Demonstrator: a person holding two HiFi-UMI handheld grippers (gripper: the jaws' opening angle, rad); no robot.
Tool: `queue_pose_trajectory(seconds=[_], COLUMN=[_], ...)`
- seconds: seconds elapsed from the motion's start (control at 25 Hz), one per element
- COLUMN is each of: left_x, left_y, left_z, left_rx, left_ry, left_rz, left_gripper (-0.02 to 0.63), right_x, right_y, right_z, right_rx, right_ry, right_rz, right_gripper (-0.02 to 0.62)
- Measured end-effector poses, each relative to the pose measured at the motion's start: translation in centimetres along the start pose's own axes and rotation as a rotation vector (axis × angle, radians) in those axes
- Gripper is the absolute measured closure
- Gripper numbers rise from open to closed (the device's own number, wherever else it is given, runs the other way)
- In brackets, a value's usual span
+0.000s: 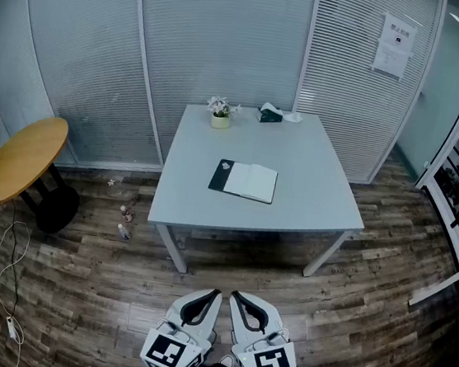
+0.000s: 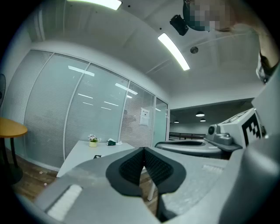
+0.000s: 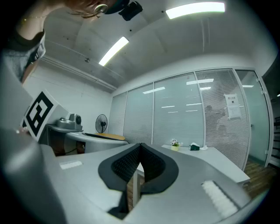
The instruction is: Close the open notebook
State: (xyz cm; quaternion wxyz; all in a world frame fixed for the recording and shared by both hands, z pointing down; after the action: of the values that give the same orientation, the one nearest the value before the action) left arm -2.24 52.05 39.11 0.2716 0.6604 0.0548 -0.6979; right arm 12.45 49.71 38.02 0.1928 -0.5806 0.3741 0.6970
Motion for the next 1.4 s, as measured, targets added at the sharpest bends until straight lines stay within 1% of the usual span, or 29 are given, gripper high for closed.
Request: queue_pose_trajectory(seconds=[0.16,0.24,0.4,0.64,0.8,1.0,1.2,1.4], left_x=[-0.1,-0.4,-1.1,-0.8,-0.3,1.1,3.1,4.8], left_y=[-0.1,0.1,0.7,2.0,4.1,7.9,12.0,15.3], left_z=[-0.9,-1.5,-1.8,-0.8,0.9,4.2,8.1,11.4], left_rx=[0.006,0.003,-0.016,-0.012,-0.027,-0.04,-0.069,-0.102], left_ry=[-0.018,-0.008,-0.022,-0.026,-0.033,-0.05,-0.019,-0.014], left_rz=[-0.005,-0.008,0.004,0.017,0.007,0.004,-0.002,0.004], left_gripper=[0.603,0.603,0.603,0.603,0.603,0.603,0.603,0.603], right_x=[-0.4,-0.8,-1.5,-1.4,-1.2,-0.3,1.2,2.6], right_y=[-0.7,-1.0,-0.6,0.7,2.5,6.1,10.5,14.6], right_z=[-0.3,-0.6,-1.3,-2.4,-3.7,-6.6,-9.4,-11.5], right_rx=[0.005,0.007,0.014,0.025,0.014,-0.022,-0.046,-0.071], right_ry=[0.017,0.028,0.051,0.062,0.063,0.062,0.052,0.057], right_rz=[-0.048,-0.058,-0.064,-0.05,-0.063,-0.062,-0.063,-0.072], right_gripper=[0.594,0.593,0.592,0.593,0.592,0.593,0.592,0.592])
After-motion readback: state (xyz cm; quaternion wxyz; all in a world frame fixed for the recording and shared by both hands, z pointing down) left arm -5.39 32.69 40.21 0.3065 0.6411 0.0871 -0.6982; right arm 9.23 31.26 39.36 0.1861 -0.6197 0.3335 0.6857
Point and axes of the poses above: the fingertips, and each gripper's own axes: y forward along the fingers, z to its left, x out of its top, the point moved 10 cm from there along -y, backward along the fingers, and after that the axes turned 13 degrees about z, right-handed, at the moved point
